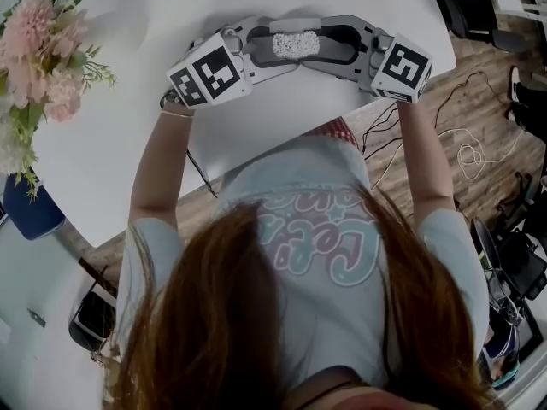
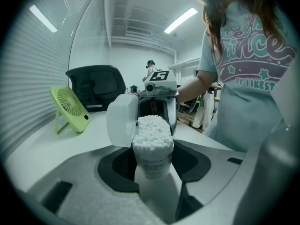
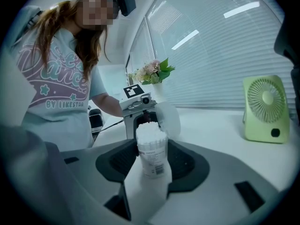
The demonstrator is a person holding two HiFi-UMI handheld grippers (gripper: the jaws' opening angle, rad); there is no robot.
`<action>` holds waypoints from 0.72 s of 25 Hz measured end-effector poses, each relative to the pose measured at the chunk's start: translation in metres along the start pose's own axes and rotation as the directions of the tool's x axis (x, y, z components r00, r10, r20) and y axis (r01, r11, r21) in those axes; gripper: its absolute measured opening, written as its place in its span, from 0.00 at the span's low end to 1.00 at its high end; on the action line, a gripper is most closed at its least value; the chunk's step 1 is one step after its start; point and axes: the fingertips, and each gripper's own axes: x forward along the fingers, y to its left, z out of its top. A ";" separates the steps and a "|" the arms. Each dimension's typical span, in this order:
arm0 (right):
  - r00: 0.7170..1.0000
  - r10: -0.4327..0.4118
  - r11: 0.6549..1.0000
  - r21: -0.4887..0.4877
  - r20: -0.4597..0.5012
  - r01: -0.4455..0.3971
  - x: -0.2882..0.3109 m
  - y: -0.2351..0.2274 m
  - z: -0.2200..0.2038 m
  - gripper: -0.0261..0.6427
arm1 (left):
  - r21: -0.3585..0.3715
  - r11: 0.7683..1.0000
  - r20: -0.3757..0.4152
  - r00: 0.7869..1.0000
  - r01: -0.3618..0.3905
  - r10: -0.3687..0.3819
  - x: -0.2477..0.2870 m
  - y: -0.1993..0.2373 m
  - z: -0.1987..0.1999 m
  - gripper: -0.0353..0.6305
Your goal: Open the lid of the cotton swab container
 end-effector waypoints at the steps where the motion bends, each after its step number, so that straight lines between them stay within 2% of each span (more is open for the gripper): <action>1: 1.000 -0.005 1.000 -0.001 -0.003 0.005 0.000 0.000 -0.001 0.35 | 0.002 1.000 -0.005 1.000 -0.001 0.001 0.001 0.000 0.000 0.34; 7: 0.999 -0.040 0.999 -0.018 -0.018 0.040 0.002 0.002 -0.001 0.36 | 0.022 0.998 -0.059 0.997 -0.052 0.053 0.004 0.000 -0.006 0.34; 13: 0.994 -0.104 0.994 0.026 0.037 0.103 -0.006 0.000 0.006 0.42 | -0.035 0.990 -0.012 0.991 -0.136 0.136 -0.007 0.002 -0.002 0.41; 18: 0.985 -0.164 0.986 0.037 0.063 0.162 -0.016 0.004 0.009 0.45 | -0.081 0.970 0.028 0.972 -0.230 0.233 -0.023 0.006 0.002 0.42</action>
